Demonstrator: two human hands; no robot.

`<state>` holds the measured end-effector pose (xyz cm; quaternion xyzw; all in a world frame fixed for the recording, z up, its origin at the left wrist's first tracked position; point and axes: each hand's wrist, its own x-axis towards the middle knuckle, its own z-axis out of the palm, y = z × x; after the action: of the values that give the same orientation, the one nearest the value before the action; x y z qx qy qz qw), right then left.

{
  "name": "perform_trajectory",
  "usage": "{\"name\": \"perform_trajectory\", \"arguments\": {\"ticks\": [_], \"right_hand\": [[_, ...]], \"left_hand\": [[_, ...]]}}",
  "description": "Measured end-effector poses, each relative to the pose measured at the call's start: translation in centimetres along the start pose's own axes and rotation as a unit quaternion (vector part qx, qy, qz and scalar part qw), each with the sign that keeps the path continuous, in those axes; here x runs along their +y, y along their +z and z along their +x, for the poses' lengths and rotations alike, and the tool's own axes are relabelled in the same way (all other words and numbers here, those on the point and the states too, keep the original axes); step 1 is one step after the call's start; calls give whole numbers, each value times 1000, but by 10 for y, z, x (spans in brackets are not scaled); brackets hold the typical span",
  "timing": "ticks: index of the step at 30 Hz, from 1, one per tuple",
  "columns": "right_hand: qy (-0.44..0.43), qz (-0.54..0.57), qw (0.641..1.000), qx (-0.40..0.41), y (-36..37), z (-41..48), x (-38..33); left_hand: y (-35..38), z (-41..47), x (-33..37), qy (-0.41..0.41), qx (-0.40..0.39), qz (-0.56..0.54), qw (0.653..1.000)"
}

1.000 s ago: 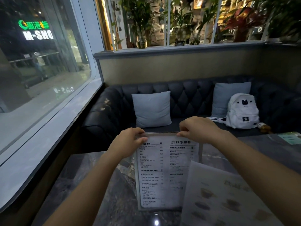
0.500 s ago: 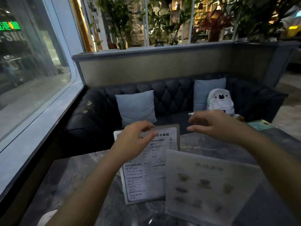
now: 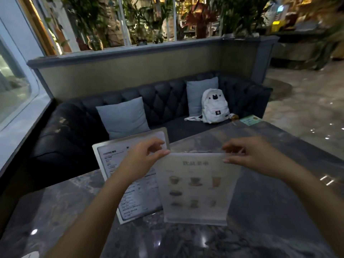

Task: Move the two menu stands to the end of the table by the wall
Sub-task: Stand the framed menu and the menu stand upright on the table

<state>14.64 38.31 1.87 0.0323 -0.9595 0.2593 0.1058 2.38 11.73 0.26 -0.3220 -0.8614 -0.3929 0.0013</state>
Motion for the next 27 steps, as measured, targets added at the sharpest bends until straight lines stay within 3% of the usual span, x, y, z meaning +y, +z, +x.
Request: {"name": "perform_trajectory", "arguments": {"ticks": [11, 27], "right_hand": [[33, 63, 993, 91, 15, -6, 15], [56, 137, 986, 71, 14, 22, 31]], "left_hand": [[0, -15, 0, 21, 32, -40, 998], [12, -49, 8, 27, 57, -130, 989]]}}
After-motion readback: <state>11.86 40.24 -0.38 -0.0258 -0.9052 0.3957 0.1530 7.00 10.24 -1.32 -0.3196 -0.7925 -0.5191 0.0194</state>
